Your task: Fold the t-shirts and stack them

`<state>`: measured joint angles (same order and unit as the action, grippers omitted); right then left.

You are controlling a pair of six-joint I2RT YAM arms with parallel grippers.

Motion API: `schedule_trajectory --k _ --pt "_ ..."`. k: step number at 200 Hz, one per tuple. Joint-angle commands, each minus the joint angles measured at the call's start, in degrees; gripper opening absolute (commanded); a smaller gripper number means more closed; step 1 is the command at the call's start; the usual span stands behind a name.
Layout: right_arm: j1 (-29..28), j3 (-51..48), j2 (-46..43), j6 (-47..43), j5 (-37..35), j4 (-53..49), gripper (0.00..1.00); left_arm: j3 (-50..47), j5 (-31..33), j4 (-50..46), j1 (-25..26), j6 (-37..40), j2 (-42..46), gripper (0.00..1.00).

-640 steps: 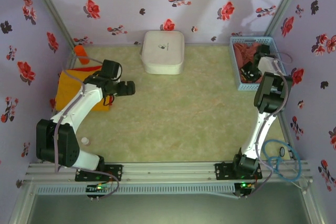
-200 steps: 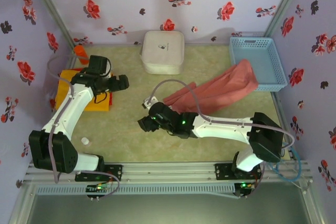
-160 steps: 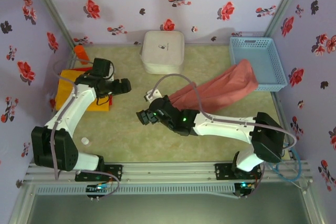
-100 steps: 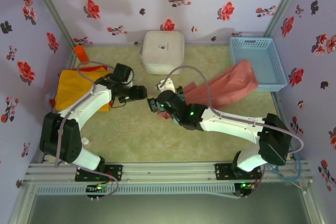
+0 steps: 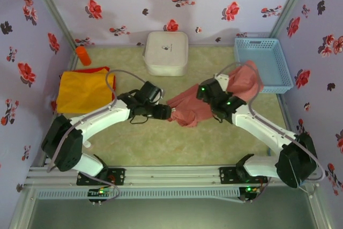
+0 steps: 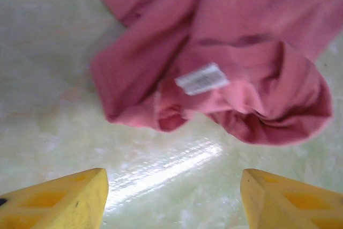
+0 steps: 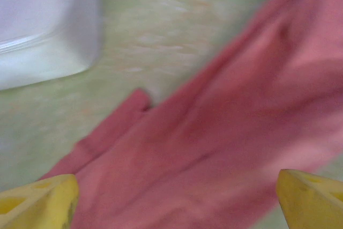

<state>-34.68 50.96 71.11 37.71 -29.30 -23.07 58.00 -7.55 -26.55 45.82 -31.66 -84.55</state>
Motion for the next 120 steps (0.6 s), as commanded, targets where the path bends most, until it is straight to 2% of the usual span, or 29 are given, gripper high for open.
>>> schedule_trajectory --k 1,18,26,41,71,95,120 --pt "6.8 -1.9 -2.0 6.9 3.6 -7.3 0.95 -0.1 1.9 1.4 4.2 3.9 -0.2 0.68" --pt "14.4 -3.9 -2.0 9.0 9.7 -7.2 0.95 1.2 2.3 1.0 6.7 4.2 -3.7 0.7" --pt "17.6 -5.1 -2.0 9.5 14.7 -5.9 0.95 2.2 3.2 0.4 7.5 3.7 -5.5 0.7" --pt "22.3 -6.1 -1.6 10.6 18.3 -4.6 0.95 3.5 3.7 1.0 9.1 3.6 -8.1 0.72" --pt "27.3 -5.3 1.9 10.0 20.3 -2.4 0.94 6.9 4.7 2.8 11.1 4.4 -11.9 0.73" --pt "31.6 -5.0 6.5 10.9 25.9 1.1 0.92 12.9 4.8 -0.7 12.4 7.8 -16.4 0.73" --pt "34.3 -4.9 11.2 11.7 27.5 4.9 0.91 17.6 4.7 -3.4 14.4 12.7 -20.4 0.73"
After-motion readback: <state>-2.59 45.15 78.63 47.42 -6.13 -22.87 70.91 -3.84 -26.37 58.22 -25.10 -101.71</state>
